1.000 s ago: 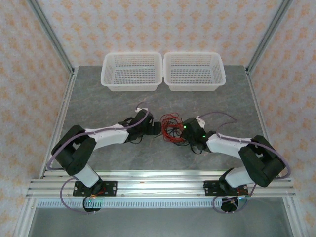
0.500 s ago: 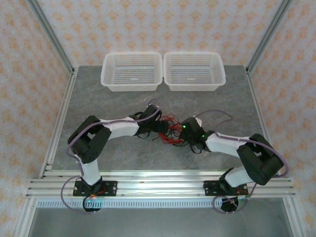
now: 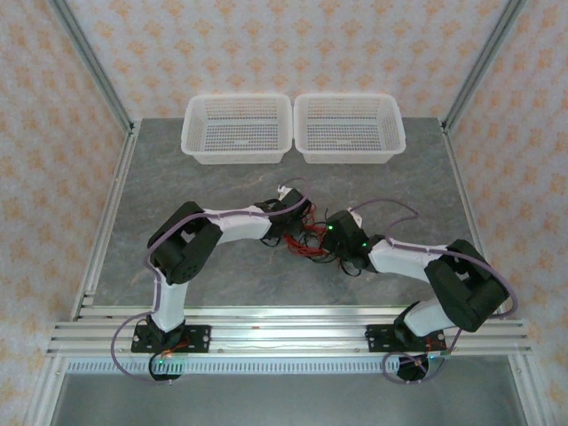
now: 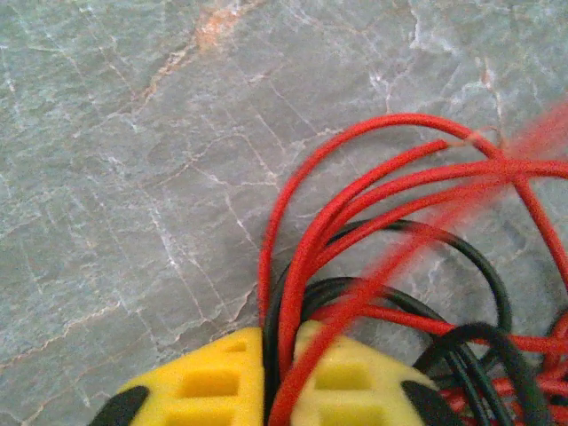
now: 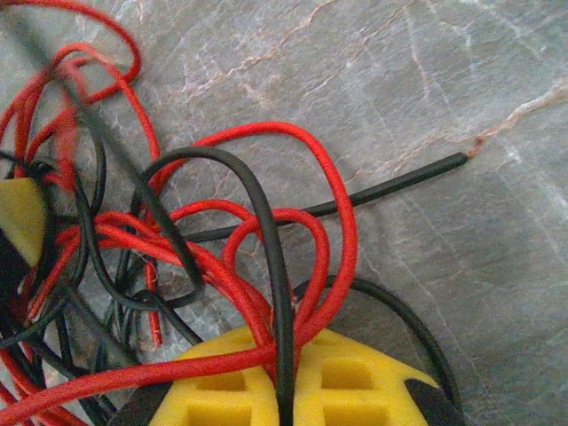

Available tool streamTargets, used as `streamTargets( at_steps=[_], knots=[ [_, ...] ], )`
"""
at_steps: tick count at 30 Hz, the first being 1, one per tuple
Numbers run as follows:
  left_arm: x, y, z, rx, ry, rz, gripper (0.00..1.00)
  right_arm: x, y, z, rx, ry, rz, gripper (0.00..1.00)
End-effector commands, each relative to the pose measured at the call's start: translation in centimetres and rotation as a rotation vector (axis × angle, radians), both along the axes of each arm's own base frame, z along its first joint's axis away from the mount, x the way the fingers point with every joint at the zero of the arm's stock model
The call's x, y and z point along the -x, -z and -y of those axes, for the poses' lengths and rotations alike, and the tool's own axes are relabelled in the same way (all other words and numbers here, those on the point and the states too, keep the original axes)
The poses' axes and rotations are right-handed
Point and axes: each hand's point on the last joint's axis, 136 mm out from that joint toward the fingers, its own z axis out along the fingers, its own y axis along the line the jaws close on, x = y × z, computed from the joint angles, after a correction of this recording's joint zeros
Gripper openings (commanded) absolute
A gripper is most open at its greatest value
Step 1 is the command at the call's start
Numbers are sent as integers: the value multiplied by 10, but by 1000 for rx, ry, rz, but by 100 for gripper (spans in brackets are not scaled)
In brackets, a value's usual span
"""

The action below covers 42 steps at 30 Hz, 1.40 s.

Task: Untangle the cables

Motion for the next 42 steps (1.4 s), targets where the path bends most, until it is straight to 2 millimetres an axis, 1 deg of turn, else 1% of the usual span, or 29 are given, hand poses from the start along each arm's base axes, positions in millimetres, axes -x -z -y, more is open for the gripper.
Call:
streamTargets(
  at_steps=[1,5,8,10,11,12,15,20,24,25,27,28,31,33,35,38,42],
  knots=[
    [32,53,-65,-255,-96,-132,0,2,1,13,-21,118,0,0],
    [44,53,-99,-348,-181,-130,0,6,7,26,-57,240,-6,0],
    [50,48,-125,-334,-286,-124,0,11,11,34,-101,322,-13,0],
    [54,42,-142,-316,-335,-119,0,14,15,35,-134,355,-29,2],
    [56,43,-149,-318,-352,-126,0,17,18,35,-145,365,-42,3],
    [54,31,-154,-295,-375,-104,0,19,21,34,-156,375,-57,4],
    [52,18,-167,-271,-413,-81,0,22,24,27,-175,360,-71,8],
    [50,-2,-174,-247,-436,-44,0,24,20,10,-158,277,-85,16],
    [47,-20,-174,-225,-434,-4,0,27,11,6,-116,215,-76,28],
    [47,-24,-173,-215,-431,3,0,26,7,7,-97,197,-65,31],
    [46,-31,-171,-194,-423,18,0,20,-7,8,-14,138,-36,41],
    [45,-34,-170,-188,-422,23,0,16,-16,8,25,110,-22,43],
    [43,-41,-167,-160,-415,39,0,4,-41,2,127,3,15,49],
    [42,-45,-164,-140,-411,49,0,-3,-52,-3,182,-59,23,53],
    [41,-49,-163,-125,-407,57,0,-10,-59,-9,221,-108,23,54],
    [42,-52,-163,-115,-409,67,0,-20,-59,-21,267,-174,7,62],
    [44,-57,-162,-94,-409,77,0,-35,-51,-39,307,-249,-19,67]
  ],
)
